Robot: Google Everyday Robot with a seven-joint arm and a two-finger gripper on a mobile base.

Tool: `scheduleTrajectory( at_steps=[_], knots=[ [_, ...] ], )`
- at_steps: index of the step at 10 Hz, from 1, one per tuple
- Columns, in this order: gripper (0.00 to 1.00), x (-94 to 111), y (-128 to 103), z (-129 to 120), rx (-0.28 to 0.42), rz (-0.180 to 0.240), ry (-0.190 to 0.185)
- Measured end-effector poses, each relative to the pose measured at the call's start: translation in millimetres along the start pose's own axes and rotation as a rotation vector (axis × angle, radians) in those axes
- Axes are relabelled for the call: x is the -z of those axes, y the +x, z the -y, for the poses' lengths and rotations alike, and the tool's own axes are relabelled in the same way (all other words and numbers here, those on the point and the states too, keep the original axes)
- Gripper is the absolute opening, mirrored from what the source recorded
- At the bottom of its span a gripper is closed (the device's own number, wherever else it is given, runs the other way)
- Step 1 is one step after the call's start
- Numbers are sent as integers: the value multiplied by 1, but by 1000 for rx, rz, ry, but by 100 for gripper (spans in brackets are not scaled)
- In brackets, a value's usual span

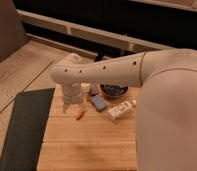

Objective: Push the ceramic bowl across the table

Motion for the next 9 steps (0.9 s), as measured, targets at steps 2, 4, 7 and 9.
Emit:
scheduleTrajectory(
  at_steps=[2, 4, 7, 9],
  knots=[
    [65, 0, 0, 0, 0, 0, 0],
    [65, 0, 0, 0, 0, 0, 0],
    [65, 1, -7, -8, 22, 25, 0],
    [65, -12, -28, -12, 26, 45, 15]
  ],
)
